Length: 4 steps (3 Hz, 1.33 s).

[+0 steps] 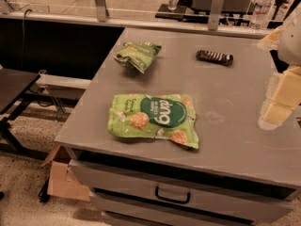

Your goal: Move rxbar chocolate near green jalapeno chip bag

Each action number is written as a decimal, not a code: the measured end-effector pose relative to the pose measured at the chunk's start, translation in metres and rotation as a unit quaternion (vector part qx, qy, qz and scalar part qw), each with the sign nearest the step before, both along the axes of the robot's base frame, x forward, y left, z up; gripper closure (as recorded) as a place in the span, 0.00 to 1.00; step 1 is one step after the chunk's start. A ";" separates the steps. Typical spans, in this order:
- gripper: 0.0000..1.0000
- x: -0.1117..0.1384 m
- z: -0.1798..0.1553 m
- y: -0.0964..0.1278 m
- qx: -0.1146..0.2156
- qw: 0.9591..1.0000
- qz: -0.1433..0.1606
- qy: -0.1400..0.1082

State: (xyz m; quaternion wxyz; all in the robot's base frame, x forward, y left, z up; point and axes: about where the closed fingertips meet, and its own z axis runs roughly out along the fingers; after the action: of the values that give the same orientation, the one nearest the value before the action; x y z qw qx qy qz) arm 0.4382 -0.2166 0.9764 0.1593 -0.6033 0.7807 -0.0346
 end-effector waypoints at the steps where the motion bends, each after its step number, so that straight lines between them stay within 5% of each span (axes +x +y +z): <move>1: 0.00 0.000 0.000 0.000 0.000 1.000 0.000 0.000; 2: 0.00 0.028 -0.008 -0.016 0.054 0.998 -0.019 -0.022; 3: 0.00 0.056 -0.019 -0.048 0.132 0.987 -0.065 -0.063; 4: 0.00 0.100 -0.031 -0.094 0.253 0.948 -0.147 -0.124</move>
Offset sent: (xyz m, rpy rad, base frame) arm 0.0527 -0.0256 -0.0113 0.2007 -0.0779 -0.0610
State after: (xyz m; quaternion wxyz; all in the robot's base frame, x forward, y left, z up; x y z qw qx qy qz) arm 0.5379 -0.3104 0.9452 0.3956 -0.4122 0.8180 0.0665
